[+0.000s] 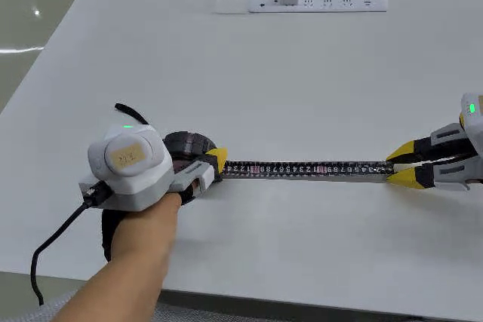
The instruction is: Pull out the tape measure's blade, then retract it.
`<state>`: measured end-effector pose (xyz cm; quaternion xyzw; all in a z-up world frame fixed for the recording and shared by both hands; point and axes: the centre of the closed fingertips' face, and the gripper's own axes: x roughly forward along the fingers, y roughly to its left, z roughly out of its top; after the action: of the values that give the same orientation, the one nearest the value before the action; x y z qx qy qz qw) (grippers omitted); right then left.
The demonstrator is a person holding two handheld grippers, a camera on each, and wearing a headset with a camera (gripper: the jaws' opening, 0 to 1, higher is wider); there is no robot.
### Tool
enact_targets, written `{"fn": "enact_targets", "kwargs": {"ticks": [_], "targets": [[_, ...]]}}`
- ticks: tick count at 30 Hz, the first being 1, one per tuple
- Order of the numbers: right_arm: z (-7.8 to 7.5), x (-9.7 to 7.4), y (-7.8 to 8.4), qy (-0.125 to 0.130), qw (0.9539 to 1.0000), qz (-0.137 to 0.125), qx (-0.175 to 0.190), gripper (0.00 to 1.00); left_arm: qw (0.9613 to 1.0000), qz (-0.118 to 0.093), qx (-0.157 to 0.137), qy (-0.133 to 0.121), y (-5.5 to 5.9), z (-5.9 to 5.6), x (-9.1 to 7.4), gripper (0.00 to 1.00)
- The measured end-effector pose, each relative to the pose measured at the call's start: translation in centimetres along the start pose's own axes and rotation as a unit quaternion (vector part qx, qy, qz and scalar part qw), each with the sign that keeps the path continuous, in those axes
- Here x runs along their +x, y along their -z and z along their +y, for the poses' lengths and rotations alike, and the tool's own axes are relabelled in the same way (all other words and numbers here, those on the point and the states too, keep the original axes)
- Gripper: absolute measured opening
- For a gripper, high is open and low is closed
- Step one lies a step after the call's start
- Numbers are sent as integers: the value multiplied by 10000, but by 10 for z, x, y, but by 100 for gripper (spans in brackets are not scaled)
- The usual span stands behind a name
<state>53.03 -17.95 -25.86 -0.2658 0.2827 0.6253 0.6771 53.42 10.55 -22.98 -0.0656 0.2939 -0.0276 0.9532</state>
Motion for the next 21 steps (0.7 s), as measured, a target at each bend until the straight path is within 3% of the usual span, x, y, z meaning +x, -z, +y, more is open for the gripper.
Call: {"fn": "enact_targets", "kwargs": {"ticks": [8,21], "targets": [[0,0,0,-126,9999,-70,-48,9,10000,-47,31,6,0,-1,-1,59],[1,1,1,-69,10000,-17,-33,8,9999,-108,120,-44,0,1,1,56]]}}
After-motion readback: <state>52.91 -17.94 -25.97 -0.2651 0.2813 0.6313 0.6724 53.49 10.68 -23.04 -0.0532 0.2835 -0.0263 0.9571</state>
